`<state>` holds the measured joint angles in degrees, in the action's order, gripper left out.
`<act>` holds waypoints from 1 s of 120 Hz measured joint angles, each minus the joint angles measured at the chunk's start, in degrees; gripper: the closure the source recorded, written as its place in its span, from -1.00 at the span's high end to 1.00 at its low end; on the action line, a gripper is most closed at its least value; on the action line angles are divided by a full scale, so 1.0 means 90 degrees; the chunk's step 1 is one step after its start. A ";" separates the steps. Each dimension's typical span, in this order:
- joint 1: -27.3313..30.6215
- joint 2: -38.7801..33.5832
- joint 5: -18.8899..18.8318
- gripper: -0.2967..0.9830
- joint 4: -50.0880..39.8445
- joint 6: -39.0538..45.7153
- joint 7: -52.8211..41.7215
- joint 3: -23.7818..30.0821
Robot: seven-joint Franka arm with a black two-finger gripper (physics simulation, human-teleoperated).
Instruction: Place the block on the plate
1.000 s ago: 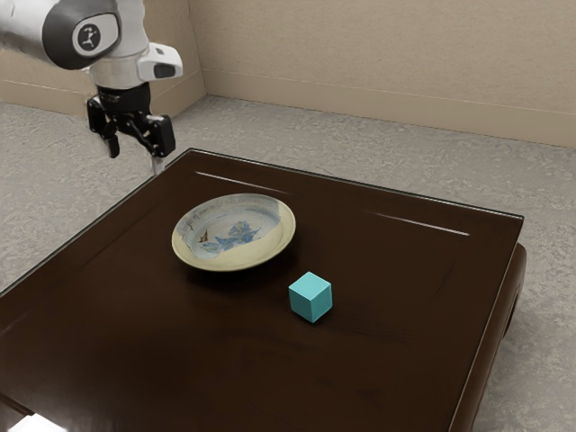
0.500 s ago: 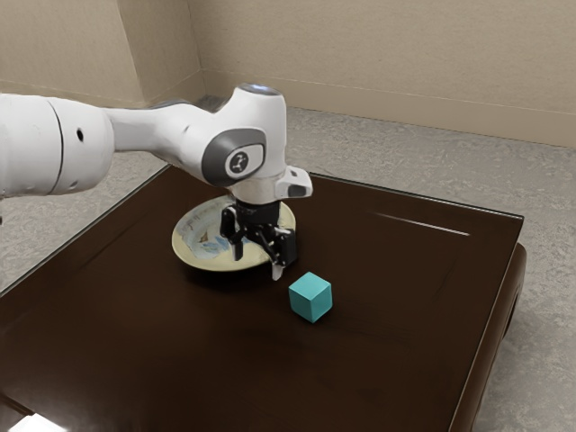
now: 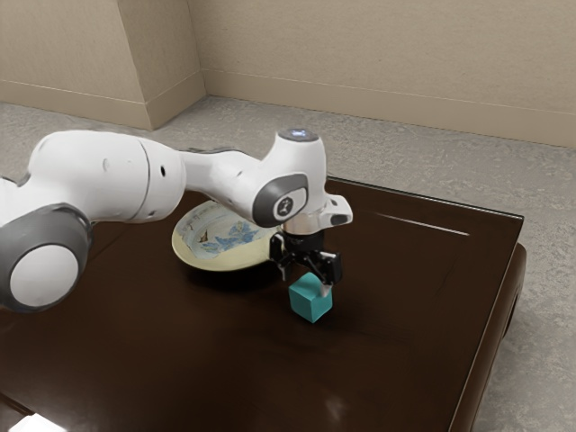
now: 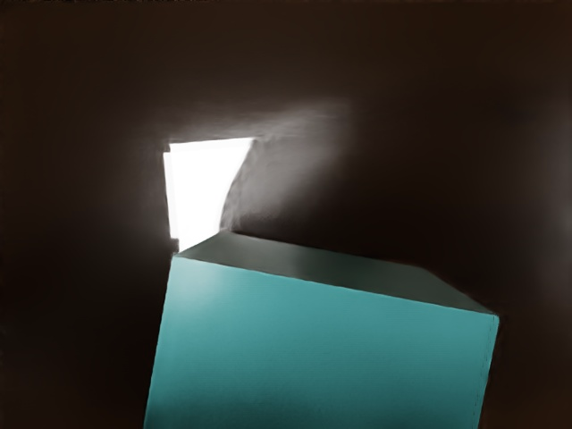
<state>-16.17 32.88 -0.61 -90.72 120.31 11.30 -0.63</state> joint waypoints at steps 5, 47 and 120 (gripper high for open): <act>0.0005 0.0077 0.0002 0.54 0.0021 0.0067 0.0011 0.0000; 0.0009 0.0200 0.0033 0.54 -0.0191 0.0307 0.0090 0.0002; 0.0007 0.0247 -0.0088 0.12 -0.0157 0.0445 0.0118 0.0001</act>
<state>-16.11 35.10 -1.40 -92.14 124.32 12.37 -0.62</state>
